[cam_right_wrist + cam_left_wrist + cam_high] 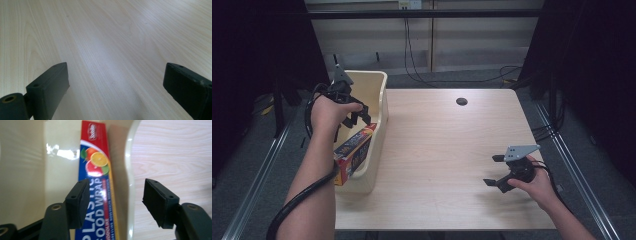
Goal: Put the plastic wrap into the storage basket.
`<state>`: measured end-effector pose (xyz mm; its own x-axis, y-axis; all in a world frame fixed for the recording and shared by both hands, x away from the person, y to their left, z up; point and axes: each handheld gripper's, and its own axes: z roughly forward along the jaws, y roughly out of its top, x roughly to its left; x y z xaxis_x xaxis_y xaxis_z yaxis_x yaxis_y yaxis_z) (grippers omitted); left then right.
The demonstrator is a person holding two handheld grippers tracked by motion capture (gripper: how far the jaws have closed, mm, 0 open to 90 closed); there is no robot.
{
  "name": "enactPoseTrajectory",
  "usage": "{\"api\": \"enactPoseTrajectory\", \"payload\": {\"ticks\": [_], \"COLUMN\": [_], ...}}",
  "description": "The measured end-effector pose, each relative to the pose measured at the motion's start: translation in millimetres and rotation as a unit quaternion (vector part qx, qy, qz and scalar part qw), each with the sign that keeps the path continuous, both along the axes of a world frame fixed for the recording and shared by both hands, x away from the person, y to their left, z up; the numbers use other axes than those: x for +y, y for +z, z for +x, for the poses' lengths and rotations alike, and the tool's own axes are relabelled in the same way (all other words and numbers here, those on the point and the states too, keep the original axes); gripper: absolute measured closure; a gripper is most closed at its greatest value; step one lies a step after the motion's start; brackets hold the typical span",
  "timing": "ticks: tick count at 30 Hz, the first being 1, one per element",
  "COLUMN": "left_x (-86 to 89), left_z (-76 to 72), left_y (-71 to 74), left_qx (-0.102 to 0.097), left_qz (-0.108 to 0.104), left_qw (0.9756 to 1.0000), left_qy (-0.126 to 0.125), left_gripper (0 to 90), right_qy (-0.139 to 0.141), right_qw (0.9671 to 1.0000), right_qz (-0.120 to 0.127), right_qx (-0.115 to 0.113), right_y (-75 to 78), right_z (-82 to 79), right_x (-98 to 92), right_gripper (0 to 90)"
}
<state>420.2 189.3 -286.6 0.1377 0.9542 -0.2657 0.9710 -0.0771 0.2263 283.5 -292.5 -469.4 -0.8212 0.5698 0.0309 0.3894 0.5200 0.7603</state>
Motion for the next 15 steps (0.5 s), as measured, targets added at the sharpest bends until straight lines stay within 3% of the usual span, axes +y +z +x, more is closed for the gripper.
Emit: {"api": "enactPoseTrajectory", "payload": {"ticks": [9, 15], "left_x": [-14.7, -28.7], "left_z": [-0.3, -5.8], "left_y": [-0.6, -0.3], "left_qx": [-0.030, -0.048], "left_qz": [-0.029, -0.043], "left_qw": [0.9987, 0.9963], "left_qy": [-0.029, -0.057], "left_gripper": [26.8, 23.6], "right_qy": [-0.002, -0.002], "right_qw": [1.0000, 1.0000], "right_qz": [0.002, 0.002], "right_qx": [0.003, 0.004], "right_y": [-0.5, -1.1], "right_z": [0.9, 3.1], "right_x": [-4.2, -3.3], "right_gripper": [6.2, 6.1]}}
